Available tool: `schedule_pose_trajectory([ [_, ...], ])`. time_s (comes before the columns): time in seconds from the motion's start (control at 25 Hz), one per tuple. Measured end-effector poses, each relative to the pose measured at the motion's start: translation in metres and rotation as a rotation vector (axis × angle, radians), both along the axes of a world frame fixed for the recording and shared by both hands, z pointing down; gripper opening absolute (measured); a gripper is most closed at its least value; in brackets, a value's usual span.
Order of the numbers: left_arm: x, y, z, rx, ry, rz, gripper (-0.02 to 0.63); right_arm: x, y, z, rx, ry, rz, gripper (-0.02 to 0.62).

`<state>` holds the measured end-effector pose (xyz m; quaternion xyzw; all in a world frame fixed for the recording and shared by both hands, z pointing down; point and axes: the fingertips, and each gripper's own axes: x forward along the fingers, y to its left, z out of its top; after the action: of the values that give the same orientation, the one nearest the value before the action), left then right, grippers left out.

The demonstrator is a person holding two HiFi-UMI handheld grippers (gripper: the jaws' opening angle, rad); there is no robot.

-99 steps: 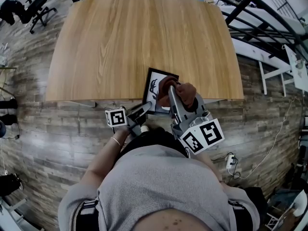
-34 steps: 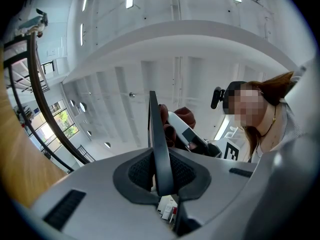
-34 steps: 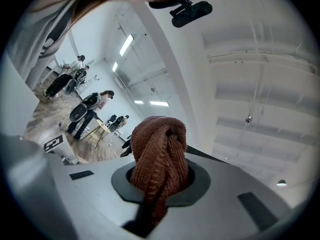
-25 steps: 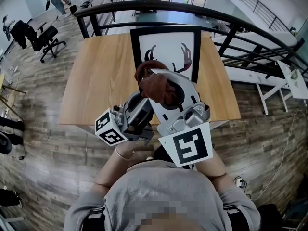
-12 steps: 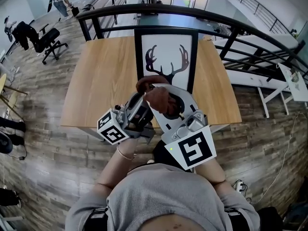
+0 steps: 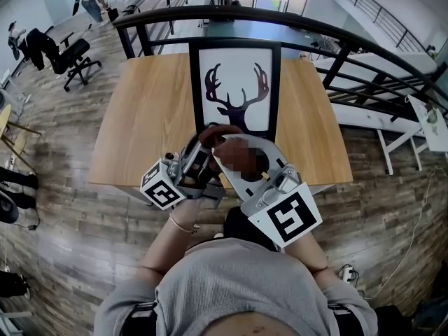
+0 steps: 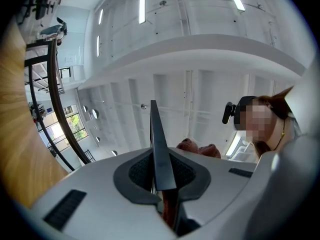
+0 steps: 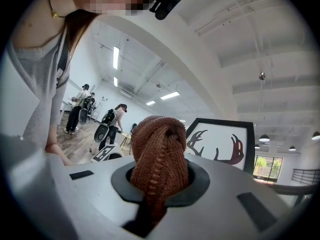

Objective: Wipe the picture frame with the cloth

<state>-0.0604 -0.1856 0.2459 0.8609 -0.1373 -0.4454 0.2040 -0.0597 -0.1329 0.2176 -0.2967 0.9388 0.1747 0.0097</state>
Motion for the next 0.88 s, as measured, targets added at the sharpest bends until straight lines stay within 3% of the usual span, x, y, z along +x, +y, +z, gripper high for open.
schedule_pose_trajectory([
  [0.24,-0.003,0.0,-0.007,0.017,0.023,-0.013,0.041,0.002,0.006,0.008,-0.019,0.099,-0.04,0.046],
  [0.44,0.001,0.004,-0.005,0.03,0.007,-0.028,0.041,0.028,0.004,-0.023,-0.028,-0.074,0.015,0.046],
  [0.72,0.001,0.004,-0.004,0.057,-0.009,-0.025,0.04,0.06,-0.009,-0.1,0.184,-0.26,0.063,0.046],
  [0.88,-0.003,0.003,-0.005,0.065,-0.022,-0.016,0.04,0.058,-0.019,-0.148,0.319,-0.282,0.126,0.046],
])
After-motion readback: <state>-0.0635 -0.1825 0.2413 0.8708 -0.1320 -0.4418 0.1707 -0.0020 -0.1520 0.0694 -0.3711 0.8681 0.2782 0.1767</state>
